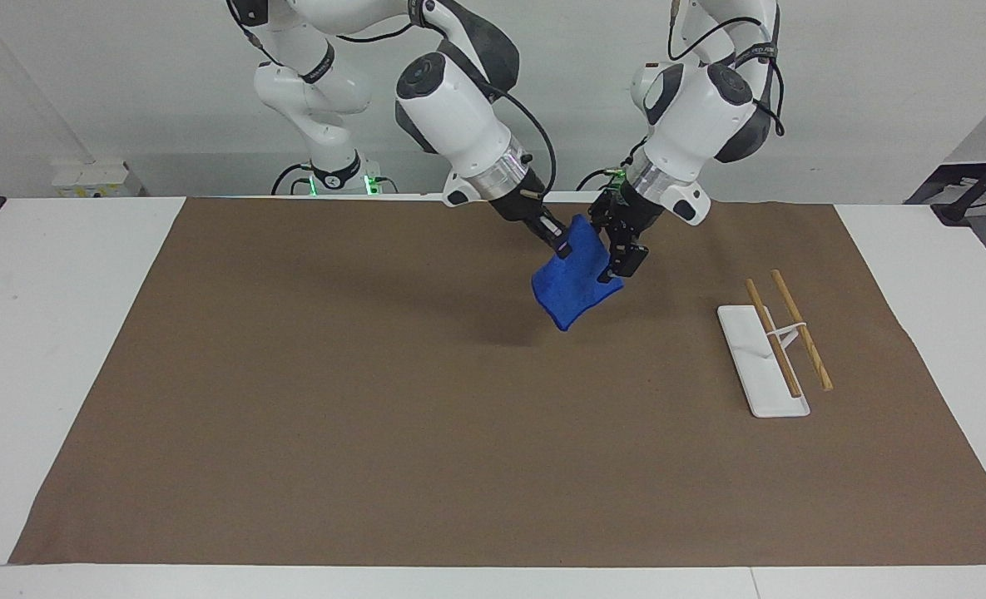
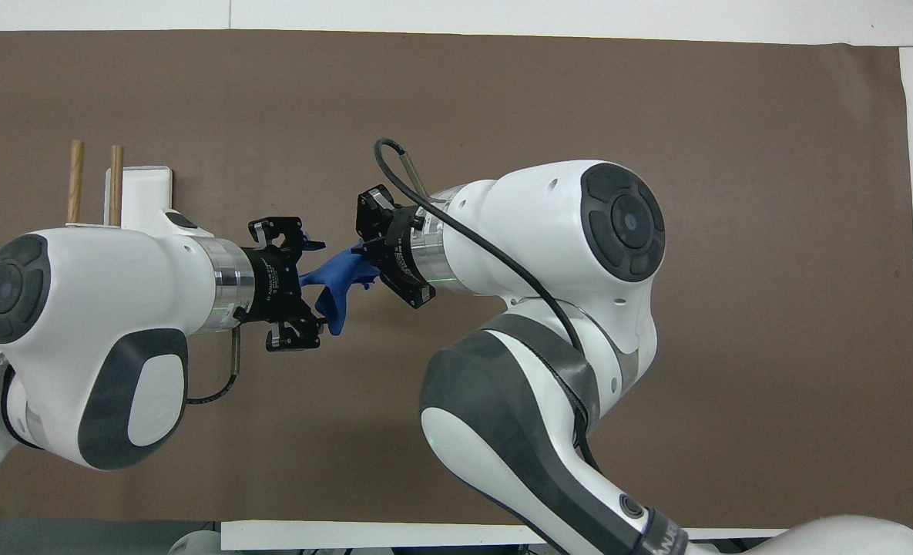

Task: Right arm passes towel to left arm to hang
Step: 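Close the left gripper on the towel held by the right gripper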

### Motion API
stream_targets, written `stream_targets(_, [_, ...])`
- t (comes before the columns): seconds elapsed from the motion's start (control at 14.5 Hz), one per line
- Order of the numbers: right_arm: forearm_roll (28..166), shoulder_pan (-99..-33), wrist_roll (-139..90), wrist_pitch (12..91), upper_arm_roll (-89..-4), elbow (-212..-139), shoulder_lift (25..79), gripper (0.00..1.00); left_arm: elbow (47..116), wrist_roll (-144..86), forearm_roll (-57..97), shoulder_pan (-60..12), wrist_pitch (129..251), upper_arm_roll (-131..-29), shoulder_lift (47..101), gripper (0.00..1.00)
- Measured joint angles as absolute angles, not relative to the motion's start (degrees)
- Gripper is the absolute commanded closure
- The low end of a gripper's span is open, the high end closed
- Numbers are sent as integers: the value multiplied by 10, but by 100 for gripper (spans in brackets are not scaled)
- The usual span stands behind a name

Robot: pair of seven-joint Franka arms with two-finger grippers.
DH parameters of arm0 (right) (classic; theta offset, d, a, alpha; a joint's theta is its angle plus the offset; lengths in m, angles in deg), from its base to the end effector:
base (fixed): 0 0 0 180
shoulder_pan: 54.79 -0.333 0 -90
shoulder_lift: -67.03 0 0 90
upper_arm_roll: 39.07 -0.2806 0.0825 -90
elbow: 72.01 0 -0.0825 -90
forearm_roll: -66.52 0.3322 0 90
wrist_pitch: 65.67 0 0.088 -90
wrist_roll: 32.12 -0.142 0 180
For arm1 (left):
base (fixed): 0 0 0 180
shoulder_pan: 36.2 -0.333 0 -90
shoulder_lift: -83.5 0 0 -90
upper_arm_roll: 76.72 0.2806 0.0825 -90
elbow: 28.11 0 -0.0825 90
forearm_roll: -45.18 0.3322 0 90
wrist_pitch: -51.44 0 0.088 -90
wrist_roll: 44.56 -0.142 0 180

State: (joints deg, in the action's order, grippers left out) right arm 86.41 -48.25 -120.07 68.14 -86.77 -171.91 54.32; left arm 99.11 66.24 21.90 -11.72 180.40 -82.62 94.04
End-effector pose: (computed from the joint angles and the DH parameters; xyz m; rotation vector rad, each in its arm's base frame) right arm 0.4677 0.3852 0.4825 -2.2004 1.2799 0.3020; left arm 0.4043 -0.2634 0.4316 1.9342 2.0457 -0.3330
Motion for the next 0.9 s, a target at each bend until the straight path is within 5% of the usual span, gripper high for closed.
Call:
stream_targets(0.41, [864, -482, -1205, 681, -871, -1711, 542, 100, 995, 661, 219, -132, 1805, -819, 941, 5])
stream_targets(0.9, [864, -481, -1205, 681, -871, -1709, 542, 100, 1000, 657, 219, -149, 1805, -818, 942, 25])
